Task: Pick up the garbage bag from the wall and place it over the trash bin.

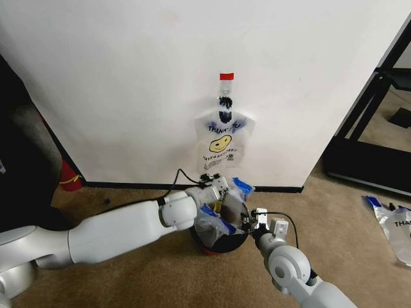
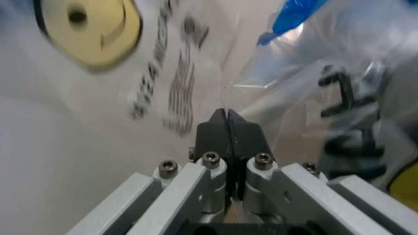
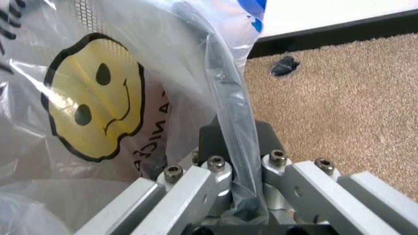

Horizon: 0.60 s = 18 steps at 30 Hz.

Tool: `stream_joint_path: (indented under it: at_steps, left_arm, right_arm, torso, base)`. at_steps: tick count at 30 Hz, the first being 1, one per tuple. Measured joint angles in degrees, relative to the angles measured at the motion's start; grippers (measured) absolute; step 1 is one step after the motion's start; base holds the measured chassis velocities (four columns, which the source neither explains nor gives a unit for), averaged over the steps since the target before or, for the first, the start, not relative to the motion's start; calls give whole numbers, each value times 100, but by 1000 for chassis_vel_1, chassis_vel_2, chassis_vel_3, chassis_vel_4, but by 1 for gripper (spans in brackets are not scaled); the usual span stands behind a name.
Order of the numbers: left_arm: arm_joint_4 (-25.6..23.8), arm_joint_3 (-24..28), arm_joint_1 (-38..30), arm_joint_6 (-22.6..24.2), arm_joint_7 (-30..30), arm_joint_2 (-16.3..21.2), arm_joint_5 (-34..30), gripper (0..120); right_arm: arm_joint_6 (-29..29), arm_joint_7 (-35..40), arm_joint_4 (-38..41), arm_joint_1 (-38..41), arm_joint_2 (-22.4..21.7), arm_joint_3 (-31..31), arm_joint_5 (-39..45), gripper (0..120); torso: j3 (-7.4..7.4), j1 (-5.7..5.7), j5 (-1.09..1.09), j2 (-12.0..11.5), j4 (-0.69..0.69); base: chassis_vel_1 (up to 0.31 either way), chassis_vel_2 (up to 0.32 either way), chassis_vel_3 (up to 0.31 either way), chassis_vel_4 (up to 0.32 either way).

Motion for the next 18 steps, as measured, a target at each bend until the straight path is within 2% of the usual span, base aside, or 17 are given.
stream_joint_path:
  at_steps: [8, 18]
  left_arm:
    - [-9, -122, 73, 259, 119, 315, -626, 0]
    - [-129, -432, 530, 320, 294, 701, -903, 0]
  right_arm:
    - [31, -31, 46, -93, -8, 42, -40, 0]
    - [140, -129, 79, -259, -34, 198, -62, 0]
  torso:
    - [0, 0, 0, 0, 0]
    - [0, 0, 1, 0, -1]
  base:
    - [0, 0, 0, 0]
    - [0, 0, 0, 0]
